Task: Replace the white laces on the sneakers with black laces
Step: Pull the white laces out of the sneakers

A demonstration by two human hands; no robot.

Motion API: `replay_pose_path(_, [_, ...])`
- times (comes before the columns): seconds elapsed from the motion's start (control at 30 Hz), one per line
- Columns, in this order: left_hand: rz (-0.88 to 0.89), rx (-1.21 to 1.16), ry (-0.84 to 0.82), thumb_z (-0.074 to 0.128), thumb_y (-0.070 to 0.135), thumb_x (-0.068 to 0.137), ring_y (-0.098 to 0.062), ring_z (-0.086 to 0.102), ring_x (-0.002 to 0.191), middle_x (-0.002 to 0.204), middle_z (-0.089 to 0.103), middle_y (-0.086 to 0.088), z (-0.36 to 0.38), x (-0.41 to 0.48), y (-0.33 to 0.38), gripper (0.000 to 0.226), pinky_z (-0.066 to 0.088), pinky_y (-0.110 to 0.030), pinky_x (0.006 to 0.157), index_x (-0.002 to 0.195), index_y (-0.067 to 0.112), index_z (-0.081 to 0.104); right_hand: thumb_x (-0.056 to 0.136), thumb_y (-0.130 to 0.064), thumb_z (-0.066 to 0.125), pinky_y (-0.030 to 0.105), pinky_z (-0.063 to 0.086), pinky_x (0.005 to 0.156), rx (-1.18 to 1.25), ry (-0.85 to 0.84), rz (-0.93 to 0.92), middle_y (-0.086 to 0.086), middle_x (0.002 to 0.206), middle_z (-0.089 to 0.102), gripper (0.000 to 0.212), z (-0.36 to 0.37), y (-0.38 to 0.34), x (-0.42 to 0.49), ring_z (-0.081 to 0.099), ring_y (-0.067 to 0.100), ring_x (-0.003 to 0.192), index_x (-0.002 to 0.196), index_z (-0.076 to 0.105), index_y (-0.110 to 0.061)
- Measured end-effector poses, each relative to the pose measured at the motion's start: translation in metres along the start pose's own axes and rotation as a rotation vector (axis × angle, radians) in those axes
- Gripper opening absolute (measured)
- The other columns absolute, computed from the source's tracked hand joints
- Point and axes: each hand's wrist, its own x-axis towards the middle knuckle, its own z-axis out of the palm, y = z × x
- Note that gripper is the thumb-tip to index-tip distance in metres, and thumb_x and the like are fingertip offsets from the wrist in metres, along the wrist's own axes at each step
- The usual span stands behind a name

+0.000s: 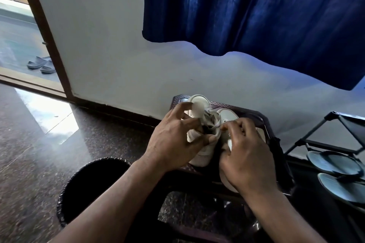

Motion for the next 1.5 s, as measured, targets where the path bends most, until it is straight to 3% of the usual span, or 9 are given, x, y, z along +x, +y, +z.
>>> replay_pose_path(0.27, [-0.013,-0.052,-0.027,0.067,0.075,0.081,-0.004,0.057,0.120,0.133,0.049,0.022,-0.004,-0.009,0.004,0.043,0.059,-0.036,0.082,0.083,0.033,0.073,0.074,-0.006,0.074,0.030,0.045,0.062,0.021,0.076,0.019,0.001,0.115,0.060,0.039,0.011,0.027,0.020,0.064,0.032,0.090,0.109,0.066,-0.021])
replay_pose_path(0.5, [-0.012,-0.005,-0.028,0.064,0.081,0.080,-0.006,0.057,0.118,0.131,0.046,0.025,0.000,-0.009,0.012,0.046,0.058,-0.037,0.081,0.084,0.036,0.073,0.072,-0.009,0.077,0.045,0.054,0.078,0.032,0.103,0.078,0.002,0.113,0.065,0.038,0.019,0.049,0.030,0.062,0.037,0.098,0.106,0.067,-0.022])
replay_pose_path(0.67, [-0.076,-0.120,-0.002,0.063,0.078,0.084,-0.006,0.065,0.104,0.122,0.054,0.022,0.001,-0.002,0.012,0.048,0.060,-0.037,0.074,0.111,0.038,0.067,0.075,-0.013,0.076,0.044,0.047,0.082,0.007,0.151,0.075,-0.003,0.114,0.065,0.032,0.023,0.058,0.027,0.059,0.035,0.105,0.103,0.068,-0.025])
replay_pose_path(0.83, [-0.214,-0.228,0.086,0.068,0.060,0.087,-0.006,0.066,0.089,0.113,0.063,0.017,0.010,0.013,0.008,0.039,0.051,-0.019,0.070,0.118,0.036,0.069,0.078,-0.013,0.078,0.048,0.043,0.083,-0.015,0.252,0.139,-0.004,0.108,0.067,0.023,0.022,0.055,0.027,0.054,0.034,0.109,0.098,0.071,-0.024])
replay_pose_path(0.97, [-0.300,-0.264,0.107,0.075,0.050,0.089,-0.004,0.063,0.081,0.108,0.061,0.016,0.020,0.029,0.010,0.020,0.047,-0.018,0.068,0.101,0.036,0.079,0.085,-0.025,0.077,0.043,0.040,0.087,0.133,0.366,0.031,-0.001,0.101,0.072,0.018,0.011,0.034,0.028,0.058,0.032,0.103,0.101,0.071,-0.019])
replay_pose_path(1.1, [-0.357,-0.180,0.050,0.081,0.032,0.086,0.001,0.060,0.077,0.106,0.061,0.016,0.026,0.039,0.011,0.008,0.043,-0.013,0.068,0.093,0.036,0.078,0.088,-0.050,0.064,0.041,0.042,0.090,0.205,0.175,0.074,-0.008,0.094,0.073,0.037,0.009,0.008,0.029,0.061,0.024,0.098,0.112,0.066,-0.023])
replay_pose_path(1.27, [-0.250,0.050,-0.051,0.083,0.033,0.083,0.002,0.059,0.083,0.101,0.060,0.017,0.018,0.043,0.014,0.013,0.037,-0.007,0.064,0.091,0.036,0.072,0.084,-0.033,0.063,0.045,0.056,0.082,0.360,0.113,0.083,-0.008,0.086,0.074,0.029,0.007,0.008,0.032,0.071,0.022,0.086,0.111,0.064,-0.023])
replay_pose_path(1.43, [-0.115,0.156,-0.034,0.078,0.021,0.085,-0.017,0.060,0.090,0.103,0.061,0.011,0.020,0.042,0.014,0.015,0.047,-0.029,0.072,0.091,0.031,0.068,0.083,-0.019,0.078,0.026,0.055,0.068,0.621,0.122,0.270,-0.014,0.071,0.070,0.016,-0.001,0.013,0.040,0.067,0.004,0.069,0.091,0.067,-0.028])
replay_pose_path(1.5, [-0.023,0.193,-0.002,0.071,0.017,0.087,-0.022,0.058,0.094,0.103,0.063,0.009,0.022,0.041,0.013,0.014,0.045,-0.032,0.077,0.096,0.027,0.066,0.084,-0.014,0.079,0.029,0.058,0.073,0.888,0.082,0.351,-0.009,0.074,0.072,0.015,-0.007,0.016,0.047,0.069,0.008,0.070,0.086,0.069,-0.025])
